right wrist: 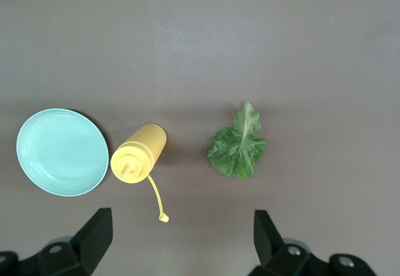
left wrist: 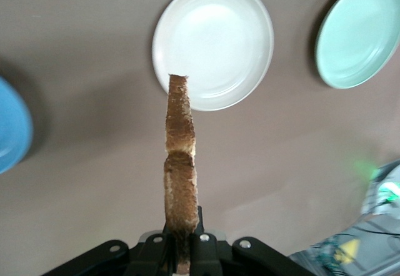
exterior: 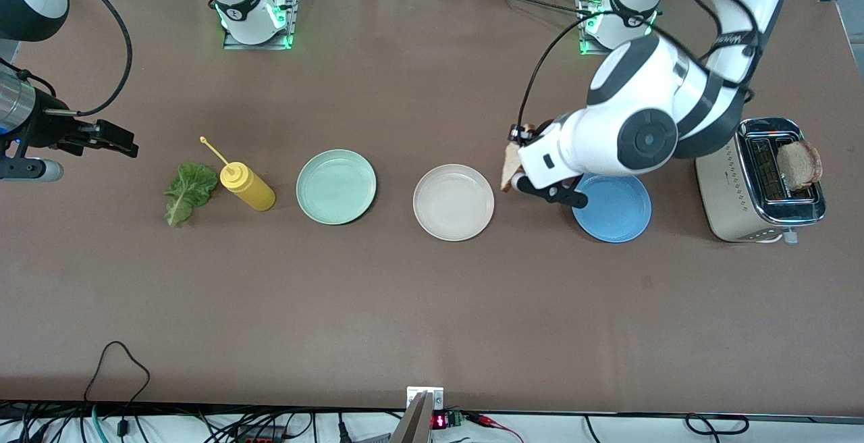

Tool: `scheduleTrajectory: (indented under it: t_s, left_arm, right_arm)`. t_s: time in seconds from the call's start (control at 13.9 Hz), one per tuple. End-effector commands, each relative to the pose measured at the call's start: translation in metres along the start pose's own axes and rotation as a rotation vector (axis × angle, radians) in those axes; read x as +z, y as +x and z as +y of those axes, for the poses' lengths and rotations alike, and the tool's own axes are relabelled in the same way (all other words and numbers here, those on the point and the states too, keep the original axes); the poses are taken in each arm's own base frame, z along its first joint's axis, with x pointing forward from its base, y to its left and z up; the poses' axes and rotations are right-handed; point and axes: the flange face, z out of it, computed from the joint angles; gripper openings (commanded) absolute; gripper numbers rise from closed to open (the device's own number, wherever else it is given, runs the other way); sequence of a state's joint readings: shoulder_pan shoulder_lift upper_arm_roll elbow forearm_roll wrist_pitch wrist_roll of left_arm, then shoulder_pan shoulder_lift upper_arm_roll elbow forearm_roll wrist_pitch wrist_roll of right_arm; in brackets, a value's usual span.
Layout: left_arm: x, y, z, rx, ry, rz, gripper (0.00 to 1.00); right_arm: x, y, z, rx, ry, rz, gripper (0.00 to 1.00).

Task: Make sandwich in beige plate with both arms
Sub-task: 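Carry the bread to the beige plate and lower it with the left gripper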

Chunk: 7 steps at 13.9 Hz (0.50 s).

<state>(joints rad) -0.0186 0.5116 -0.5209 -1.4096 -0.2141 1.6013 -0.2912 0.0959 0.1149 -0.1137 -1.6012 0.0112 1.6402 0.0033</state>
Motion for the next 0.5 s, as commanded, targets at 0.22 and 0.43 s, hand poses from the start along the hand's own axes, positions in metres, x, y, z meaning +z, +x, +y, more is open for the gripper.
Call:
scheduleTrajectory:
  t_s: [0.22,0.43]
  left_arm:
    - [0.073,0.033,-0.016,-0.103,-0.144,0.077,0.0]
    - [0.096,0.051,-0.017,-0.158,-0.267,0.092,0.0]
  right_arm:
    - [-0.006,0.0,-0.001,0.011,0.008,-0.001,1.0]
    - [-0.006,0.0,-0.001,0.01,0.007,-0.001,1.0]
